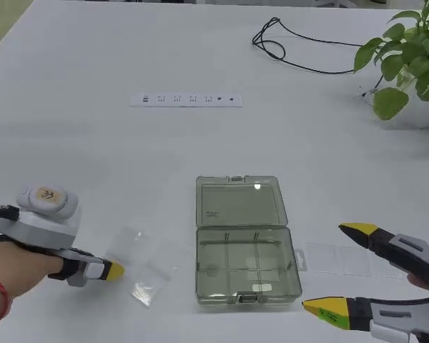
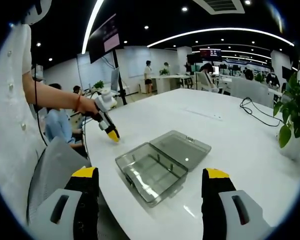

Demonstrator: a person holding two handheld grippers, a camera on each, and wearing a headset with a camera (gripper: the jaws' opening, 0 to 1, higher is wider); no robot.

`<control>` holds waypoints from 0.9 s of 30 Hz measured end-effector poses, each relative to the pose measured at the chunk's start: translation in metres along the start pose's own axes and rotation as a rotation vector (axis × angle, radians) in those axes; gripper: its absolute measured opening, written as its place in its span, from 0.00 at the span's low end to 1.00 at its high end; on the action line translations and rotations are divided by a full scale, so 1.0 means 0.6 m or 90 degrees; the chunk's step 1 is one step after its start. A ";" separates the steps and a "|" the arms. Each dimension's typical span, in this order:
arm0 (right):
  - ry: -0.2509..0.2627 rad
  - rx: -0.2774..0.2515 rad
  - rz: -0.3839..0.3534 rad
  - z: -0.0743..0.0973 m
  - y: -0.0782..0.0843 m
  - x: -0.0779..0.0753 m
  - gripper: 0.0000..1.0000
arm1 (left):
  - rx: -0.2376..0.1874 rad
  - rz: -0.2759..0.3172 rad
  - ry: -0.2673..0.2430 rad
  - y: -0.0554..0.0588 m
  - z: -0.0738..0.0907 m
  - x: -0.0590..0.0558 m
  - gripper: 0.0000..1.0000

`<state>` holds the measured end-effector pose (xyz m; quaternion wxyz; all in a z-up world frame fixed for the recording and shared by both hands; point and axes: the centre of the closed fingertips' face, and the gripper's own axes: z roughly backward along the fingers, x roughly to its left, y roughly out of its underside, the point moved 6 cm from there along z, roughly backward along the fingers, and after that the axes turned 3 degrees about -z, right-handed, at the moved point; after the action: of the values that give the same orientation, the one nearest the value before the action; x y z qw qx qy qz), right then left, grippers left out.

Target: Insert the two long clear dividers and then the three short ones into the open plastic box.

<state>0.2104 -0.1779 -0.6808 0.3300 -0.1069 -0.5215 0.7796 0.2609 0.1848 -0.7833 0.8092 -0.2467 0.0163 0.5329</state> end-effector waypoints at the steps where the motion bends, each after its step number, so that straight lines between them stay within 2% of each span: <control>1: 0.000 0.001 0.001 0.000 0.000 -0.001 0.85 | -0.001 0.005 0.006 0.000 0.000 -0.001 0.31; 4: 0.000 0.001 -0.001 0.001 0.001 -0.001 0.85 | -0.020 0.039 0.027 -0.003 0.001 -0.005 0.31; 6: 0.000 0.003 -0.001 0.000 0.002 -0.001 0.85 | -0.027 0.041 0.035 -0.003 0.003 -0.006 0.31; 9: -0.003 0.003 -0.001 -0.001 0.004 -0.004 0.85 | -0.051 0.069 0.055 -0.007 0.006 -0.012 0.31; 10: -0.004 0.004 -0.001 -0.001 0.004 -0.003 0.85 | -0.053 0.065 0.053 -0.008 0.008 -0.013 0.31; 17: -0.018 -0.001 -0.004 -0.013 -0.010 0.004 0.85 | -0.116 0.047 0.059 -0.033 0.029 -0.040 0.31; 22: -0.030 -0.025 -0.015 -0.024 -0.035 0.017 0.82 | -0.171 0.015 0.066 -0.060 0.053 -0.074 0.31; 27: -0.038 -0.048 -0.034 -0.037 -0.060 0.024 0.78 | -0.203 -0.005 0.072 -0.074 0.067 -0.104 0.31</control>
<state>0.2252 -0.1440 -0.6562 0.3306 -0.0821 -0.5630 0.7530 0.2631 0.1342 -0.7129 0.7598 -0.4015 -0.0238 0.5109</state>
